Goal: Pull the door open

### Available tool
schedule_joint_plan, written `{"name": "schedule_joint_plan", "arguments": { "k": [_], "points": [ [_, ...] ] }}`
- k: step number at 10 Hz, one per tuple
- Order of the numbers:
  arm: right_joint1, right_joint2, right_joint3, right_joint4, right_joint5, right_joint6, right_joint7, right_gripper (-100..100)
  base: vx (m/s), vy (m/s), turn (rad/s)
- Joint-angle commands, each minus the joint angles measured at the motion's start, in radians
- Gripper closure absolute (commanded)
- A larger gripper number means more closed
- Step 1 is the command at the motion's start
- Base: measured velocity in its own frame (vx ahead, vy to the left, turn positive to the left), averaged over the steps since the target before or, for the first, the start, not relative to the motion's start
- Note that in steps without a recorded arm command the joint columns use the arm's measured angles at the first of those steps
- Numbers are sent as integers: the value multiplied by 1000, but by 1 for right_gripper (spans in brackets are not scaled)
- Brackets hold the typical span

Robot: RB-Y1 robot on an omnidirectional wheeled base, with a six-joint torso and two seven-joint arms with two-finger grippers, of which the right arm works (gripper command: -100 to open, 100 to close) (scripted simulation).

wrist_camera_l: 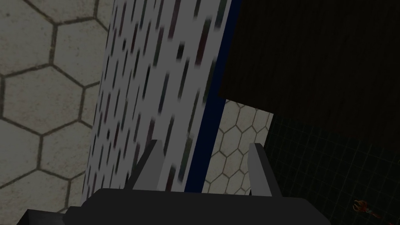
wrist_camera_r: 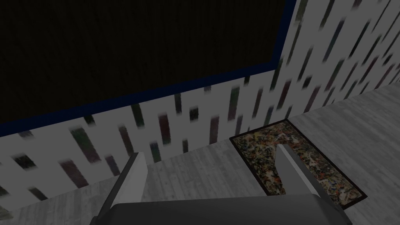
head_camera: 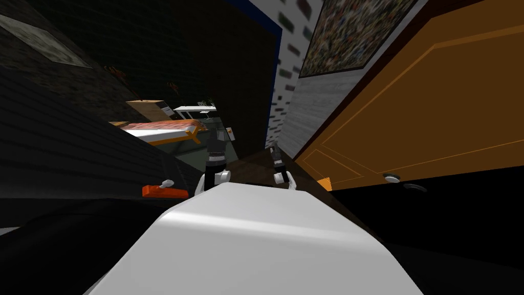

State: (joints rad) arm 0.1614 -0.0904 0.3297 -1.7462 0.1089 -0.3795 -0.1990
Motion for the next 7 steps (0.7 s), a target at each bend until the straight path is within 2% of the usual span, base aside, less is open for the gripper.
{"name": "schedule_joint_plan", "arguments": {
  "k": [1,2,5,7],
  "points": [
    [-17,-4,25,29,-1,4,-4,-100,108,70,-106],
    [-25,-4,36,44,-1,5,-5,-100,85,46,-112],
    [-75,-4,101,130,-1,12,-10,-100,111,76,-156],
    [-92,-3,123,159,-1,14,-11,-100,89,76,-93]
  ]
}}
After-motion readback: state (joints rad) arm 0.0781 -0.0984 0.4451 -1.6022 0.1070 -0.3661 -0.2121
